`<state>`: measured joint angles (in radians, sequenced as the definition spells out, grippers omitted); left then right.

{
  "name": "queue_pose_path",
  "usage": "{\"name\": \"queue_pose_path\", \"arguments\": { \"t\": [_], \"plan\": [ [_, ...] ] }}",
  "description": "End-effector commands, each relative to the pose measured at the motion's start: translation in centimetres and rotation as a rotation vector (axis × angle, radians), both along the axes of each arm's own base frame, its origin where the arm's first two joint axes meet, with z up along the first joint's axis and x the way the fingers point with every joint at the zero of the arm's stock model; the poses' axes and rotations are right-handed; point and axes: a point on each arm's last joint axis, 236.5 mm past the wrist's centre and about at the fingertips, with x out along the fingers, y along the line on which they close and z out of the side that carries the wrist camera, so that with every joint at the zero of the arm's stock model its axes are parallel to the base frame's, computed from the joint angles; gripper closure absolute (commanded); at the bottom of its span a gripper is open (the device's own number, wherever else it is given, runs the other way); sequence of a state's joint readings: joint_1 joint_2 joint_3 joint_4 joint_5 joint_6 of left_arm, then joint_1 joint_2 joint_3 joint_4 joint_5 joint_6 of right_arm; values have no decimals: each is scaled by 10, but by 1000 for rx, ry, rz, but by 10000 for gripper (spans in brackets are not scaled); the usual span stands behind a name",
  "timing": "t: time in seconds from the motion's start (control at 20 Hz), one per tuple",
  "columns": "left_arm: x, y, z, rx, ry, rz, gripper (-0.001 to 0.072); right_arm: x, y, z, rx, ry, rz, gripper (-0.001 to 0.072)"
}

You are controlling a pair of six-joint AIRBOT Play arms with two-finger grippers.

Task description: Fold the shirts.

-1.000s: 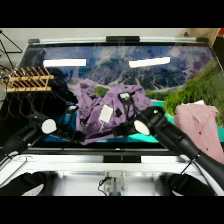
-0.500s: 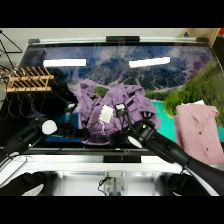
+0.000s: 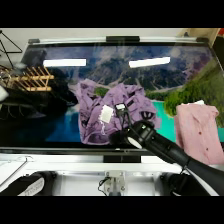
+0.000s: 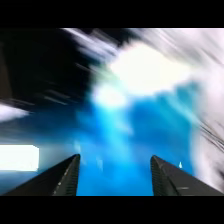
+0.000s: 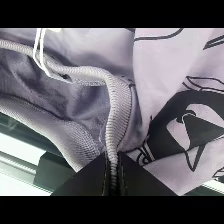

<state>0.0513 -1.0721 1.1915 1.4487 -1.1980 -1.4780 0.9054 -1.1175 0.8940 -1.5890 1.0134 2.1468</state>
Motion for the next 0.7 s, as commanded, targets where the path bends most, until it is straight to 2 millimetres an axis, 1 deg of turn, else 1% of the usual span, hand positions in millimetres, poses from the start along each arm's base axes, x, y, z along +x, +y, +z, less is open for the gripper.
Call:
{"name": "queue_pose_path", "arguments": {
  "t": [0.0,0.05,0.1,0.2,0.3,0.4,0.5,0.65],
  "plan": [
    [15,106,25,102,-29,170,144,-6,5,0,22,27,-8,623],
    [17,122,12,107,-4,187,145,-9,6,0,31,40,-12,623],
    [19,132,-3,106,33,194,144,-13,9,0,42,63,-17,623],
    [22,144,-36,97,107,186,144,-25,12,-1,57,117,-28,623],
    [29,146,-64,99,159,143,144,-33,11,-2,56,154,-34,623],
    [37,142,-86,79,185,106,143,-36,11,-2,52,171,-40,623],
    [41,139,-102,54,204,97,142,-36,11,-2,53,172,-40,623],
    [41,137,-118,45,237,71,143,-36,11,-2,53,171,-40,623]
  ]
}}
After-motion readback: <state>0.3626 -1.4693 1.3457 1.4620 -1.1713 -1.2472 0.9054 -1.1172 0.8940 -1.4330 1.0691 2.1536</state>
